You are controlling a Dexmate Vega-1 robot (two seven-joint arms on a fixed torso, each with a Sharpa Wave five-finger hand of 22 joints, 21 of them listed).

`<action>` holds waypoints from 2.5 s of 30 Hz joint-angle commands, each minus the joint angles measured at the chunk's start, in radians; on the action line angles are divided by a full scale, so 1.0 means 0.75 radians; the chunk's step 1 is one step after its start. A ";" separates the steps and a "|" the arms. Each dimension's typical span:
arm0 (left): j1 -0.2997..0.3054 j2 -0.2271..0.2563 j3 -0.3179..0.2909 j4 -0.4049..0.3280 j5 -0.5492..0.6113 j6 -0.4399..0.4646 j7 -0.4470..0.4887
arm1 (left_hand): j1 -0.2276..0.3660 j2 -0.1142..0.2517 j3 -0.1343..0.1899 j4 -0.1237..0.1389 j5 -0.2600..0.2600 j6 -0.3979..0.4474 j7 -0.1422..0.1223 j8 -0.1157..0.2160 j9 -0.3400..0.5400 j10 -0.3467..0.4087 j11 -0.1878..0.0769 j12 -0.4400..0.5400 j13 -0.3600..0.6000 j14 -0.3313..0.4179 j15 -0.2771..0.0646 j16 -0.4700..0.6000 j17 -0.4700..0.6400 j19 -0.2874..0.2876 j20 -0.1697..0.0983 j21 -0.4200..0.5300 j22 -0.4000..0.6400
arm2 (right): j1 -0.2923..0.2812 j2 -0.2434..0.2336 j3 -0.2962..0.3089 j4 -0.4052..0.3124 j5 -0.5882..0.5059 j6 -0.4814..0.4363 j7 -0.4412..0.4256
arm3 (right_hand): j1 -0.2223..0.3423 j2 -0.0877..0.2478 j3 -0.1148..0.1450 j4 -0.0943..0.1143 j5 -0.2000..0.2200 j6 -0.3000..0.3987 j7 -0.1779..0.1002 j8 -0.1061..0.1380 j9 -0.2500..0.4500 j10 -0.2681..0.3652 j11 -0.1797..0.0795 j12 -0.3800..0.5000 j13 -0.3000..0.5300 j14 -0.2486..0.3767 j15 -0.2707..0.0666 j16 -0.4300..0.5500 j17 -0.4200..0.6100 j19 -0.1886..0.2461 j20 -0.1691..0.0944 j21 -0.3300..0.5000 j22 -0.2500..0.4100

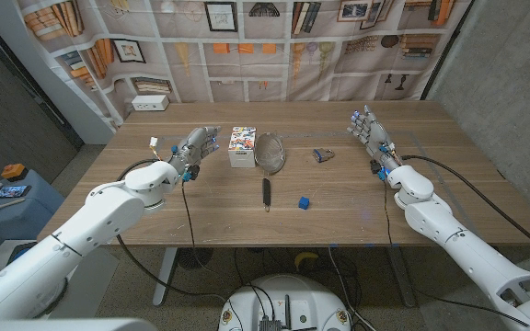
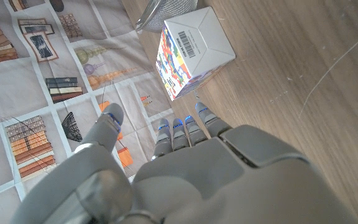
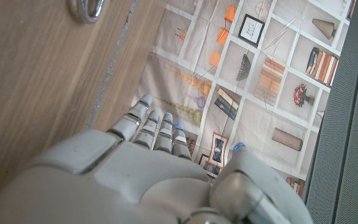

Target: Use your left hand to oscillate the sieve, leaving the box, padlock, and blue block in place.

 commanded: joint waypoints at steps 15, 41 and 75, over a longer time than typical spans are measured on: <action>-0.165 0.061 0.007 -0.283 -0.291 0.623 0.390 | 0.132 -0.034 0.018 0.002 0.006 0.083 0.003 0.016 0.007 0.116 -0.006 0.015 0.005 0.016 0.048 -0.010 0.004 -0.065 0.028 -0.025 0.004 | 0.030 0.034 -0.004 0.128 -0.006 0.080 0.038 | -0.003 0.010 0.012 -0.013 0.004 0.006 -0.005 0.006 0.002 0.010 -0.001 0.006 0.002 0.023 -0.001 0.008 -0.014 -0.042 -0.012 -0.011 0.002; -0.347 -0.228 0.097 -0.381 -0.490 1.169 0.977 | 0.322 -0.188 -0.013 0.006 0.010 0.330 0.056 0.046 0.005 0.333 0.035 0.009 -0.001 0.117 0.161 0.002 0.003 -0.101 0.156 -0.016 0.002 | 0.012 0.028 0.012 0.164 0.021 0.127 0.083 | -0.006 0.017 0.021 -0.019 0.001 0.005 -0.007 0.006 0.002 0.010 0.000 0.006 0.001 0.024 -0.006 0.008 -0.031 -0.044 -0.014 -0.005 0.002; -0.339 -0.464 0.089 -0.354 -0.439 1.343 0.977 | 0.506 -0.245 -0.140 0.024 0.005 0.340 0.044 -0.037 0.007 0.312 0.021 -0.037 0.001 0.511 0.170 0.016 0.007 0.611 0.173 0.152 0.017 | 0.008 0.036 0.024 0.234 0.059 0.177 0.156 | -0.004 0.025 0.035 -0.030 -0.002 0.006 -0.007 0.007 0.002 0.012 -0.001 0.007 0.000 0.026 -0.009 0.008 -0.049 -0.044 -0.016 -0.001 0.002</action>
